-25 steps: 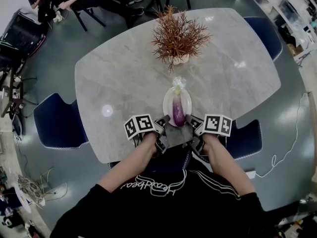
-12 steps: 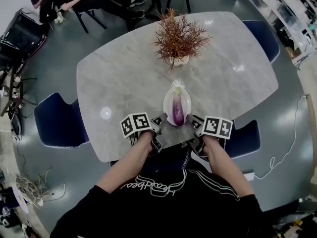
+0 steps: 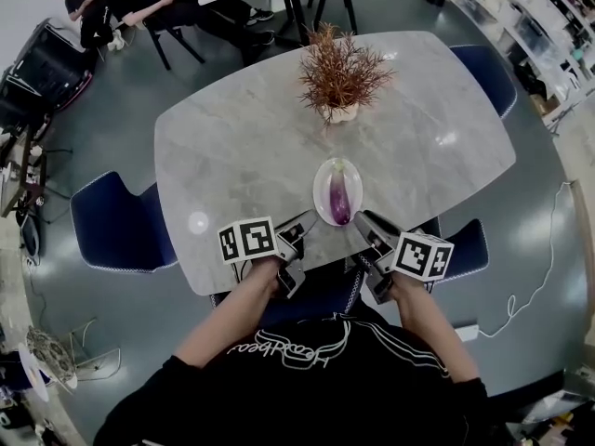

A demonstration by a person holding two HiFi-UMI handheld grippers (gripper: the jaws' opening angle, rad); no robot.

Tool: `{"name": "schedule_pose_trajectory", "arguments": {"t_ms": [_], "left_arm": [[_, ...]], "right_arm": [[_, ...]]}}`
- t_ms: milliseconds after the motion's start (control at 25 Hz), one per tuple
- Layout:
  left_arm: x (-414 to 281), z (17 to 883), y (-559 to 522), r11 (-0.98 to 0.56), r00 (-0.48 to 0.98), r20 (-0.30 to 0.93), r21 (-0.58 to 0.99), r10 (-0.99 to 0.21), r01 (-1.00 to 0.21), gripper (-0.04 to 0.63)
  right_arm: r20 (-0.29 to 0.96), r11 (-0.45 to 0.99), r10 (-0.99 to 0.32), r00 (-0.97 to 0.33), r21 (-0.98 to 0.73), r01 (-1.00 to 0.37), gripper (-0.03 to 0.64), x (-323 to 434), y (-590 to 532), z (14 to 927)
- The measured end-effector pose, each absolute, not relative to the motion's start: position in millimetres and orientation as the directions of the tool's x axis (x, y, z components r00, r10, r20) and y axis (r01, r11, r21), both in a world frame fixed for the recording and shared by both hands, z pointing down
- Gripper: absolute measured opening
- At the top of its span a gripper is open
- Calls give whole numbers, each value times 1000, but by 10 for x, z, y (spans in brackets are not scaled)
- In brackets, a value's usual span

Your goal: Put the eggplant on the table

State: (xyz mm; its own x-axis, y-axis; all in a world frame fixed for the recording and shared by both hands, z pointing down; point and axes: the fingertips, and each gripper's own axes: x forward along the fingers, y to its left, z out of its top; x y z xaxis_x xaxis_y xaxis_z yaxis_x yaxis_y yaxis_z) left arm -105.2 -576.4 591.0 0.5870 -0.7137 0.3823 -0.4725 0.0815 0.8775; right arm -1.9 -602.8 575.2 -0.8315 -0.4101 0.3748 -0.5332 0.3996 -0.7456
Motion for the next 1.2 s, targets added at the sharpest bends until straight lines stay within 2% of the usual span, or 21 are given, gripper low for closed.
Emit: {"name": "schedule_pose_trajectory", "arguments": {"t_ms": [160,400,560,600,720,960,1200], "left_arm": [[-1031,5413,-5519,-71,601,307,850,-738,-522,18],[-887,4686,-4984,-370,695,180,739,-697,-562,9],[-710,4209,-4577,-546,740,117,600,-662,-584,9],[-658,4122,-4497,-578,748,113,563,-654,-591,9],[-489,3955,-4267,-641,775,104,500,-623,-583,9],[-149,3843,-3709,-716,821,114,434,-559,-547,9],[74,3740,-3096,-731,821,111,401,-560,-553,8]], "right_arm": [[262,510,-458,-850,-705,-492,118,-62,-5742,5206],[117,638,-513,-850,-611,-469,118,-91,-5283,4499],[64,721,-482,-874,-537,-438,113,-33,-4889,4144],[51,744,-458,-888,-526,-413,82,-20,-4789,4068],[6,795,-380,-925,-508,-330,38,31,-4491,3871],[-71,842,-222,-972,-517,-155,37,158,-3841,3705],[0,879,-196,-981,-443,-176,37,402,-3237,3766]]}}
